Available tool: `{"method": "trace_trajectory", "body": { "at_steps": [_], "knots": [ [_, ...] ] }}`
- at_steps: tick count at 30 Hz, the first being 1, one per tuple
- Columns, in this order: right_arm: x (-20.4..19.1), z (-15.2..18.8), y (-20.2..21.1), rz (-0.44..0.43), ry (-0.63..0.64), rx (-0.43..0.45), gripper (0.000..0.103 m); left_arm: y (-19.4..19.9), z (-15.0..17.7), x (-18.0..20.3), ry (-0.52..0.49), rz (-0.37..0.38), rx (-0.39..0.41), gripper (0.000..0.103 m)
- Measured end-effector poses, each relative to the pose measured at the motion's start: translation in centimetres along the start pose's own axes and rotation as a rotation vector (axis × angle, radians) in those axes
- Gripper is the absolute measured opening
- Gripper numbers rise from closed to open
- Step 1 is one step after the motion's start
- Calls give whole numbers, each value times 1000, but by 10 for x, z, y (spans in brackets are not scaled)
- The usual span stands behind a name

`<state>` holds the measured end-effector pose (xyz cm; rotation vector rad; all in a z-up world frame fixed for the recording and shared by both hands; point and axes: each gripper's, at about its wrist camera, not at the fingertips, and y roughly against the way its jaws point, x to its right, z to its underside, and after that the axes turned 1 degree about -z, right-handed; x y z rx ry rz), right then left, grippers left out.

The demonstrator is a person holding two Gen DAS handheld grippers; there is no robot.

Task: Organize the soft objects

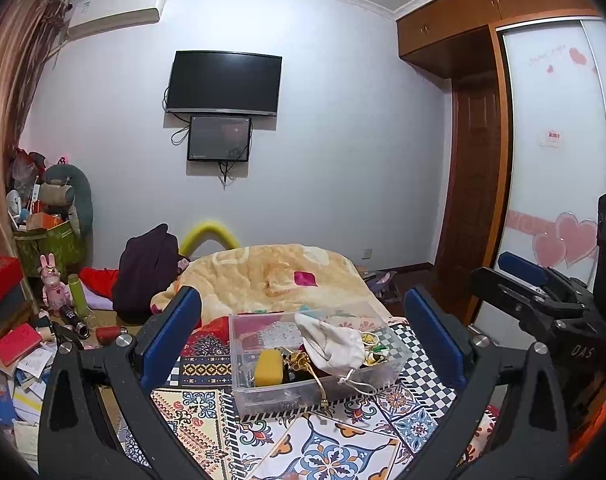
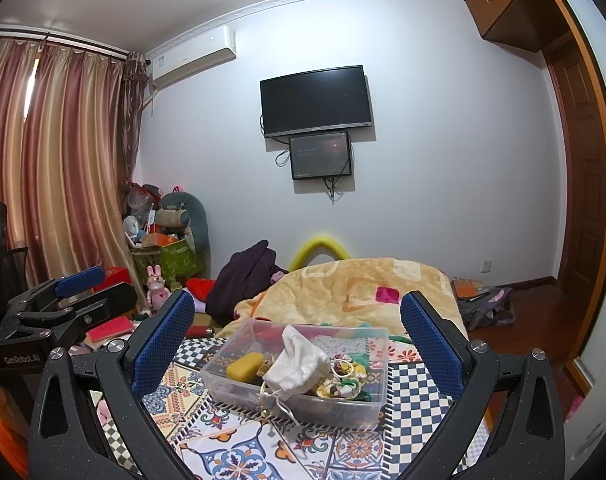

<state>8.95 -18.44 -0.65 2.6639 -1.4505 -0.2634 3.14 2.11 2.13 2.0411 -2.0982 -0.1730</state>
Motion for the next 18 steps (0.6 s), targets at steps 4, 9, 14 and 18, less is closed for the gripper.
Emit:
{"method": "trace_trajectory", "body": {
  "at_steps": [4, 9, 14, 18],
  "knots": [
    [1, -1, 1, 2, 0, 0, 103, 0, 0, 0, -4, 3, -2, 103],
    [1, 0, 0, 1, 3, -4, 103, 0, 0, 0, 1, 13, -10, 103],
    [1, 0, -1, 4, 13, -9, 103, 0, 0, 0, -1, 22, -15, 103],
    [0, 0, 0, 5, 14, -9, 103, 0, 1, 0, -8, 28, -15, 103]
  ]
}}
